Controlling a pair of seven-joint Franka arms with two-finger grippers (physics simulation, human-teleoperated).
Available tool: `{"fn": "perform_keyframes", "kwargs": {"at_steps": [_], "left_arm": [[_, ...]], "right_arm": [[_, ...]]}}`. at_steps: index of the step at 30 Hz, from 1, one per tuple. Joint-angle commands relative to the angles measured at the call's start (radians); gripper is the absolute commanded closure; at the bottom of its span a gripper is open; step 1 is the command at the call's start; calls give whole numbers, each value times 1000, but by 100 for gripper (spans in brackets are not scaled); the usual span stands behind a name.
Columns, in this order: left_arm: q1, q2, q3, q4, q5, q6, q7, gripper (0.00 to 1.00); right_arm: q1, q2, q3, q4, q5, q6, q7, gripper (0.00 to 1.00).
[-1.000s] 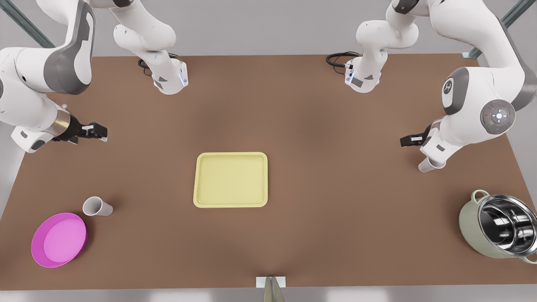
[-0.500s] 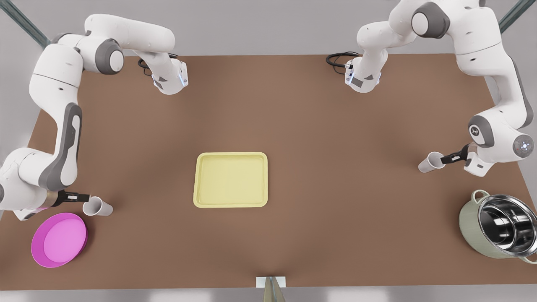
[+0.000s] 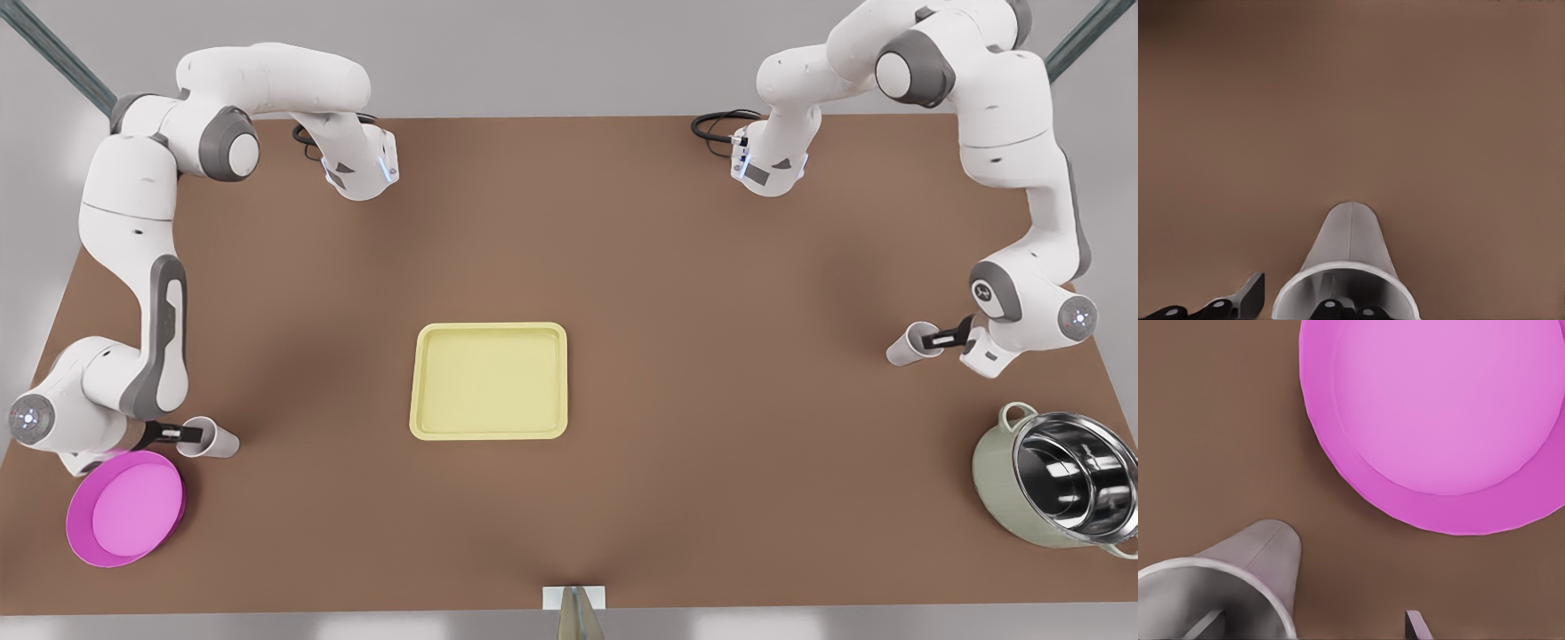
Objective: Use both arms to respectively pick up the white IKEA cups from the middle-left and middle-right positions, then place the white IKEA cups onto the middle-middle tray, ensuring that the cups remain upright and do not tip over
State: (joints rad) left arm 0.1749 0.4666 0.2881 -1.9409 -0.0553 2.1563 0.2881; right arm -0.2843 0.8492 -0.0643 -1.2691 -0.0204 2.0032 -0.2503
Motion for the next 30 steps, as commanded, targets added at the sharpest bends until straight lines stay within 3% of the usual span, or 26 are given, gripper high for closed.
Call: {"fn": "perform_keyframes", "kwargs": {"at_steps": [1,3,4,5,7,8,10,12,15,19,22,28,30], "left_arm": [[0,7,0,0,-86,43,143,54],[0,12,0,0,-92,48,143,58],[0,12,0,0,-92,48,143,68],[-2,10,0,2,-90,48,144,79],[-12,3,0,3,-90,43,144,79],[-31,-12,0,3,-89,39,140,79],[-119,-100,0,5,-69,-24,2,79],[-215,-143,-7,14,-34,-44,-177,79],[-239,-79,-217,160,-40,-101,-604,79],[-244,-2,-472,293,-84,-105,-1102,79],[-362,83,-501,422,-83,-105,-1398,79],[-575,276,-555,662,-49,-96,-1730,79],[-626,317,-554,714,-49,-96,-1775,79]], "right_arm": [[-7,14,0,-9,4,25,-47,0],[-9,24,0,-10,4,25,-46,0],[-9,25,0,-10,4,25,-46,0],[-10,25,0,-10,2,23,-46,16],[-9,25,0,-10,0,12,-46,57],[-9,25,1,-10,-1,8,-47,70],[-9,24,4,-10,-1,-11,-47,79],[-9,17,15,-9,10,-47,-59,79],[-4,1,73,-7,34,-87,-90,79],[45,-36,224,-4,31,-98,-92,79],[85,-56,330,-7,23,-176,-84,79],[264,-79,330,-22,-13,-156,131,79],[284,-125,331,-121,-10,-71,186,79]]}}
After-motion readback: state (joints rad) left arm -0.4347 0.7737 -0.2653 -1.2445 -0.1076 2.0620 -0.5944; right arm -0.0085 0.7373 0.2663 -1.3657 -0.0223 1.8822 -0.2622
